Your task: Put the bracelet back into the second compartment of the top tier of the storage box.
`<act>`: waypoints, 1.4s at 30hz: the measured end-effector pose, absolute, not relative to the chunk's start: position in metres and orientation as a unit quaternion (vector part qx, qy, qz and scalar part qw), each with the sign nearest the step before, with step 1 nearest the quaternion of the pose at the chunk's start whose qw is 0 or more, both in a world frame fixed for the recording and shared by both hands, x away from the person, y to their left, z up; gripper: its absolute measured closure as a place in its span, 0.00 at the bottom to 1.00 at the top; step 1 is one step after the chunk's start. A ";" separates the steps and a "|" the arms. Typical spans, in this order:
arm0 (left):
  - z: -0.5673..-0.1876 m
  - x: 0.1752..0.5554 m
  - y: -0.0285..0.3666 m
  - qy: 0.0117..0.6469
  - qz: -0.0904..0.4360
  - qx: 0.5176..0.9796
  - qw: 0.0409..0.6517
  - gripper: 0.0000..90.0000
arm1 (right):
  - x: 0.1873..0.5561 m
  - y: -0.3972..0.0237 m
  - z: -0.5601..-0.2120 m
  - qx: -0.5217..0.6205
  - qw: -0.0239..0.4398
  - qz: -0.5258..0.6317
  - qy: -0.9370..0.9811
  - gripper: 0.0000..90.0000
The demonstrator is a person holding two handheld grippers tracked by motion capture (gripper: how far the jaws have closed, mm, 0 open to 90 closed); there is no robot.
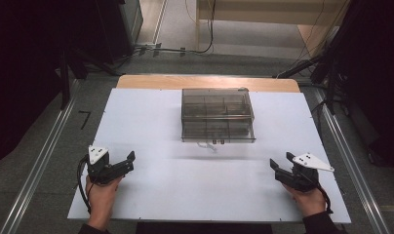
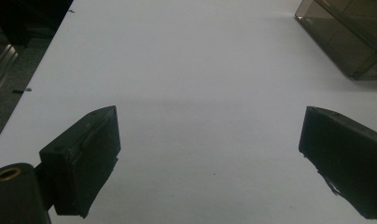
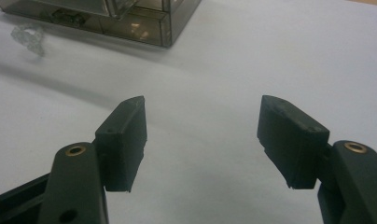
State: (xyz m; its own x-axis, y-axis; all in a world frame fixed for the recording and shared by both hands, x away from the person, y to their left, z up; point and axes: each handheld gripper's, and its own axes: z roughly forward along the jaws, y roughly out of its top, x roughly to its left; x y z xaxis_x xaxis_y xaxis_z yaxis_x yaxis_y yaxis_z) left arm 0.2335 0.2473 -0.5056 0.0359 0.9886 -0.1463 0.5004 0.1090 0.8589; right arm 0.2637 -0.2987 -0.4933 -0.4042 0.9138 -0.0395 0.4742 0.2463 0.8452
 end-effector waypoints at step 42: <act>-0.506 0.233 0.247 0.626 0.295 0.596 0.408 0.06 | 0.275 -0.246 -0.494 0.412 0.268 0.405 0.771 0.35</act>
